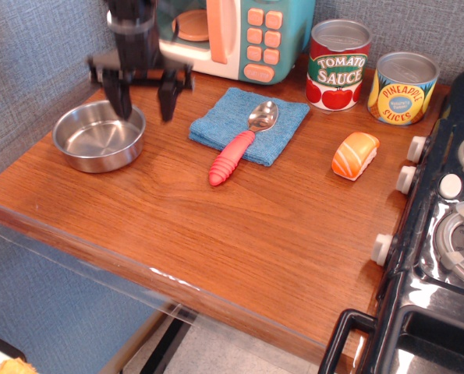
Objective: Move the pan to the middle left edge of the table.
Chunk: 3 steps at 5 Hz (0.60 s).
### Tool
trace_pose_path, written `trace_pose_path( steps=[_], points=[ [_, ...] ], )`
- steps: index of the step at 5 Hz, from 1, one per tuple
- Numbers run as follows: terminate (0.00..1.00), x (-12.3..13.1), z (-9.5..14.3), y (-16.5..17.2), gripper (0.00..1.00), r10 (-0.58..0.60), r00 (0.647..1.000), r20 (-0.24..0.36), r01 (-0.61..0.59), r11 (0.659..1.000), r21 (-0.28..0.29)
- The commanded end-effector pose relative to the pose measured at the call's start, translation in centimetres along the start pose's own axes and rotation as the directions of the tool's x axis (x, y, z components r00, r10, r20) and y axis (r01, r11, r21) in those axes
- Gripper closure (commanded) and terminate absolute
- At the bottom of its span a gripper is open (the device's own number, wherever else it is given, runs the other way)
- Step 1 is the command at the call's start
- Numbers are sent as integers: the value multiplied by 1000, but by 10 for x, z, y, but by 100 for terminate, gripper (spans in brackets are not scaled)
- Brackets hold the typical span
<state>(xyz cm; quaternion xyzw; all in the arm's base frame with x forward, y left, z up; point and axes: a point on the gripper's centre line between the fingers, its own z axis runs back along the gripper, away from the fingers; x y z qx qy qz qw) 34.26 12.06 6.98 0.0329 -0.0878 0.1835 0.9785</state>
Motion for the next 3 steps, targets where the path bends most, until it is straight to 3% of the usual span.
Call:
trace_pose_path(
  steps=[1, 2, 3],
  points=[
    [0, -12, 58, -31, 0, -252, 959, 133, 263, 962, -77],
    [0, -11, 49, -37, 0, -310, 950, 39, 312, 946, -88],
    [100, -11, 49, -37, 0, -310, 950, 39, 312, 946, -88]
  ],
)
